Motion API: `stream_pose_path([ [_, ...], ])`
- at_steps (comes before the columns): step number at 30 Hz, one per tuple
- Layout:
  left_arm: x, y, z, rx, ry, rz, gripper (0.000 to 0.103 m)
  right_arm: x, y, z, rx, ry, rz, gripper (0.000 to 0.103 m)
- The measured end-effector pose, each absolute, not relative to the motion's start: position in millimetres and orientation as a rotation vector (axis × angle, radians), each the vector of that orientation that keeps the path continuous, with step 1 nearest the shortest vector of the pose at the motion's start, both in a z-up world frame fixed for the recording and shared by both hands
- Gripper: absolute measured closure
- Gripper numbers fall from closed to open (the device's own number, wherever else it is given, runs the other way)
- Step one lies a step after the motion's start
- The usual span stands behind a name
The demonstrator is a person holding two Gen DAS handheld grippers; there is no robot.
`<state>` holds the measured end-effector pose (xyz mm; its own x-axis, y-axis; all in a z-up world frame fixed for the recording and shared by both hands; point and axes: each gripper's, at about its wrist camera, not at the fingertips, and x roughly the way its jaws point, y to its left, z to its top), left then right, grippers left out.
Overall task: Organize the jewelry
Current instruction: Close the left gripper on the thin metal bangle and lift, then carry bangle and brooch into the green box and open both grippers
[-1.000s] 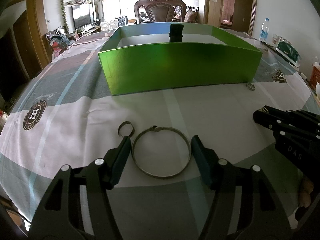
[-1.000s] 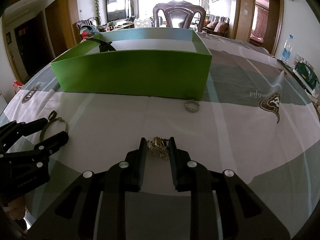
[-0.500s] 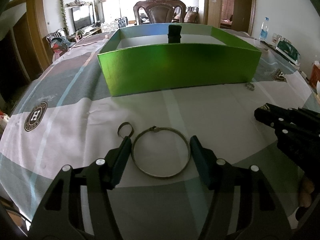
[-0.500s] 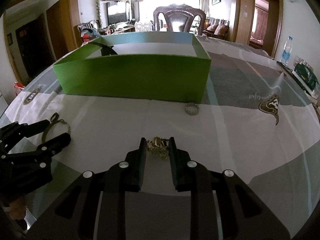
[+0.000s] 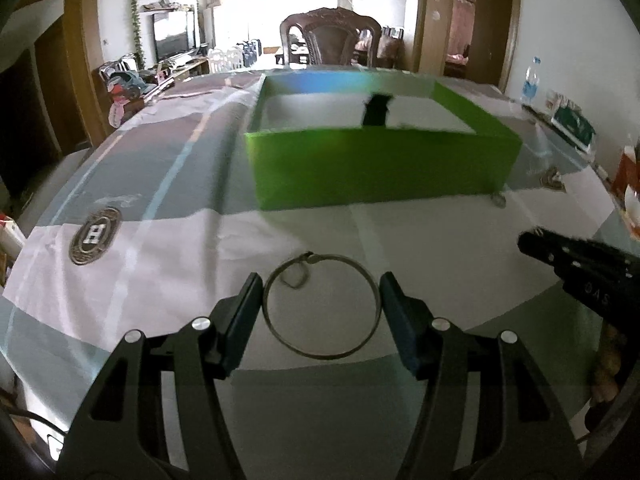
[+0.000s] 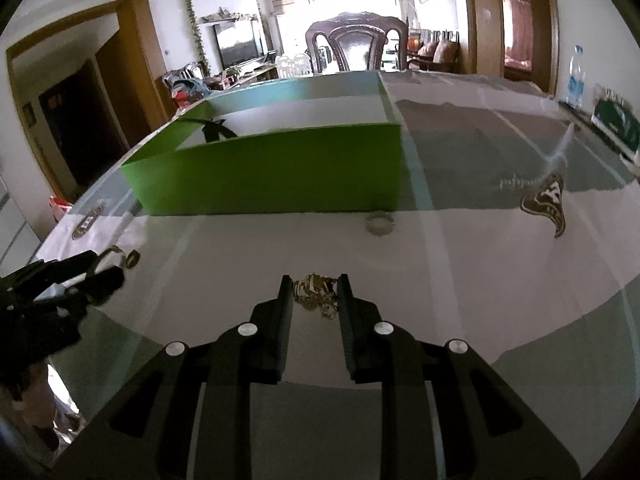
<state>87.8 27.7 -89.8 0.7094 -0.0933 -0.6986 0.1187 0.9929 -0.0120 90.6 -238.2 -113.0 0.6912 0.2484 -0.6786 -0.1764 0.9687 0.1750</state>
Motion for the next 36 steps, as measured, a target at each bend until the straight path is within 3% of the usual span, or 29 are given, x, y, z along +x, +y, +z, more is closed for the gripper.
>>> stream_pose_path([
  [9, 101, 38, -39, 0.038, 0.703, -0.141, 0.043, 96, -244, -71, 0.032, 0.715, 0.181, 0.080],
  [15, 152, 36, 2, 0.056, 0.667, -0.102, 0.043, 149, -226, -25, -0.042, 0.675, 0.140, 0.080],
  [21, 217, 19, -6, 0.093, 0.651, -0.010, 0.043, 209, -204, -45, -0.062, 0.744, 0.131, 0.080],
  [36, 232, 15, -24, 0.056, 0.680, -0.064, 0.043, 231, -193, -73, -0.036, 0.800, 0.128, 0.080],
])
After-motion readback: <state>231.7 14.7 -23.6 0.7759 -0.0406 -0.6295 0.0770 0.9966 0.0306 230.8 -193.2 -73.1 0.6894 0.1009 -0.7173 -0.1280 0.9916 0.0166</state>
